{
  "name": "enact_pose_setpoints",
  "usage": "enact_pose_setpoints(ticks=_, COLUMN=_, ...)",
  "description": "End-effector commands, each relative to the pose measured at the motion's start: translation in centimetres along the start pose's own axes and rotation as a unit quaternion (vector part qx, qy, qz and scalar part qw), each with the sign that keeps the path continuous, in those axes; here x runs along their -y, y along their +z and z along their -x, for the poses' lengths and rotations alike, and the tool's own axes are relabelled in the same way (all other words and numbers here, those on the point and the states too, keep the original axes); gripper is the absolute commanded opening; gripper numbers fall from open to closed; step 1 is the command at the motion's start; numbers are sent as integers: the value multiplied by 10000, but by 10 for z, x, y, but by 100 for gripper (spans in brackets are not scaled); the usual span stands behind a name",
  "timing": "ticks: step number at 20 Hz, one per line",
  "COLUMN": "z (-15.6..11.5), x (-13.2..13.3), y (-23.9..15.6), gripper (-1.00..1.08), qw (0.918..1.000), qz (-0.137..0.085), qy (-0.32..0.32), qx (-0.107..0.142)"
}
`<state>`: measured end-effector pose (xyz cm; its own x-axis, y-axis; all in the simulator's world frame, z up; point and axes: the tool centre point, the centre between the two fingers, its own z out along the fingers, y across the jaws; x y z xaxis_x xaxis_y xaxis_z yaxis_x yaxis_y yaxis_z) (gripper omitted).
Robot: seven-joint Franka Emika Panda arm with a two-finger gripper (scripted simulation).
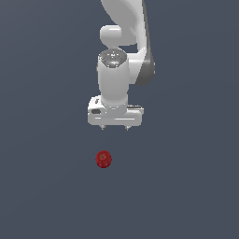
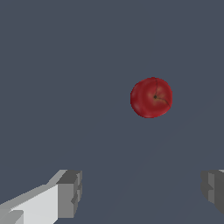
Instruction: Pick up the object and move it to a goal position.
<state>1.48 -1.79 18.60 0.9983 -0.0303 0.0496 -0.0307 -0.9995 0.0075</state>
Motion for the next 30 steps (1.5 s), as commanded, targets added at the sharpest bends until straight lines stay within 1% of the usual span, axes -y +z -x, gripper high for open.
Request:
enact_pose_setpoints(ticks=1, z=0, x=0, y=0, gripper=100, qw=10000, qz=0, qy=0, qx=0)
enact_pose_setpoints(ticks=9, z=-5, x=2, y=-14, gripper=100, qw=10000, qz=-43, qy=-3, qx=-59)
enact_pose_setpoints(ticks=16, z=-9, x=0, y=-10, gripper=100, qw=10000, qz=-36, qy=-75, qx=-45)
enact_pose_setpoints(ticks=23, z=-24, x=-9, y=7, gripper=100, qw=9992, qz=-17, qy=-400, qx=10)
enact_pose_setpoints(ticks=30, z=-50, x=-27, y=41, gripper=100, qw=9951, qz=-16, qy=-979, qx=112)
